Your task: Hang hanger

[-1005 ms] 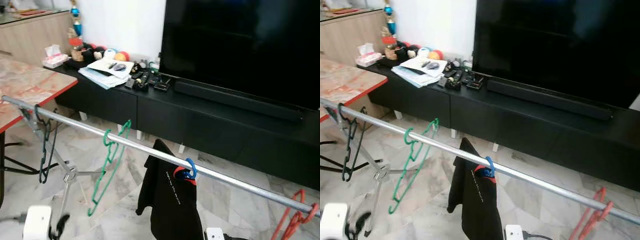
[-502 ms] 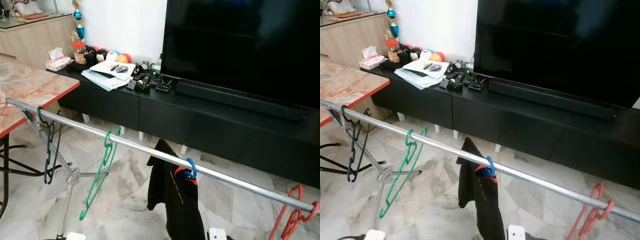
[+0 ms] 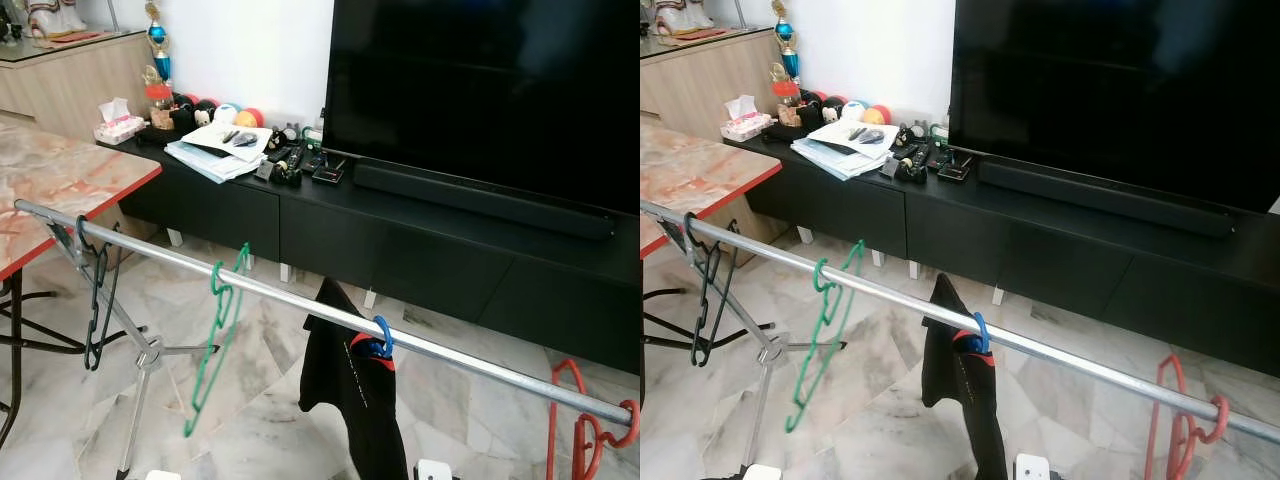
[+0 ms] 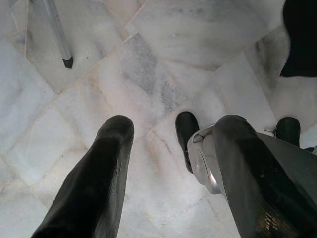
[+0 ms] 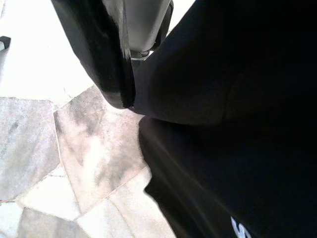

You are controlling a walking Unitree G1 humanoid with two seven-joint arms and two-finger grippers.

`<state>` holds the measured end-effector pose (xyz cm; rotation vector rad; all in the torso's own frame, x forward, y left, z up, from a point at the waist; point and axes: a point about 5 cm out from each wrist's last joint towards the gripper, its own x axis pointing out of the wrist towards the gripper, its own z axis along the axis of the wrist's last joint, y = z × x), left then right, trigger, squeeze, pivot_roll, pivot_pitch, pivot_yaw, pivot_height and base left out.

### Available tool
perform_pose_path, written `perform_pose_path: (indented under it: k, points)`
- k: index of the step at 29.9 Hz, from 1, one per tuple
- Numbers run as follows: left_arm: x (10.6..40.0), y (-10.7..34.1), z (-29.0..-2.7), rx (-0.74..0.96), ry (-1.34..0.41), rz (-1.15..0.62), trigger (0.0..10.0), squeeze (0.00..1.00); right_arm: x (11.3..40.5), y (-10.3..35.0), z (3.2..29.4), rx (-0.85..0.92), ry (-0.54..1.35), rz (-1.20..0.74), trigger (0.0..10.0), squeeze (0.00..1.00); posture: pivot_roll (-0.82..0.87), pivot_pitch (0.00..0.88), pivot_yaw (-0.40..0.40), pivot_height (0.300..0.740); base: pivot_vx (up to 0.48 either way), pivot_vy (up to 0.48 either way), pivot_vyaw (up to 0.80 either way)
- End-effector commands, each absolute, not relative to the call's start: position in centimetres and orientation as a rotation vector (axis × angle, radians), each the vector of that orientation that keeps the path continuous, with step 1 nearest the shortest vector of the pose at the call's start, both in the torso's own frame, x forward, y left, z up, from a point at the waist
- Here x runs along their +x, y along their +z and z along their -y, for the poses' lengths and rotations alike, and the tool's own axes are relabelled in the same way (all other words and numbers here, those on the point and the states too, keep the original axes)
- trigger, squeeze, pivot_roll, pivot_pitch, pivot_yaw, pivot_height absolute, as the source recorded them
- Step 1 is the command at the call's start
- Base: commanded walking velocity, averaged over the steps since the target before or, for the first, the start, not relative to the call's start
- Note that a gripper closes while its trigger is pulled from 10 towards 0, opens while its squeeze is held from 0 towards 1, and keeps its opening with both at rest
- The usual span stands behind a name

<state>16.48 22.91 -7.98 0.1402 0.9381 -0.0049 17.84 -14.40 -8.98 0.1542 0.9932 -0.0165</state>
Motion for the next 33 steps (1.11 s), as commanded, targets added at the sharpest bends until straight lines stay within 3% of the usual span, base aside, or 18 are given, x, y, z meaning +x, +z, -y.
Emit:
perform_pose_path:
  k: [1, 28, 30, 33]
  points:
    - [16.0, -8.3, -22.8, 0.121, 0.009, -0.952, 10.0, 0.0, 17.8, -9.0, 14.6, 0.16, -0.029, -0.985, 10.0, 0.0, 0.11, 0.017, -0.035, 0.74, 0.0, 0.0, 0.0]
    - [14.0, -9.5, -21.8, 0.08, 0.035, -1.018, 10.0, 0.0, 15.9, -9.7, 14.6, 0.176, -0.033, -1.015, 10.0, 0.0, 0.1, 0.0, -0.032, 0.74, -0.019, 0.0, 0.0]
    - [13.9, -9.6, -21.9, 0.08, 0.042, -1.03, 10.0, 0.0, 16.6, -9.3, 16.4, 0.168, -0.038, -0.986, 10.0, 0.0, 0.11, 0.0, -0.032, 0.74, -0.27, 0.0, 0.0]
    - [13.8, -9.6, -22.0, 0.079, 0.047, -1.037, 10.0, 0.0, 16.7, -9.3, 16.9, 0.16, -0.035, -0.984, 10.0, 0.0, 0.11, 0.0, -0.03, 0.74, -0.274, 0.0, 0.0]
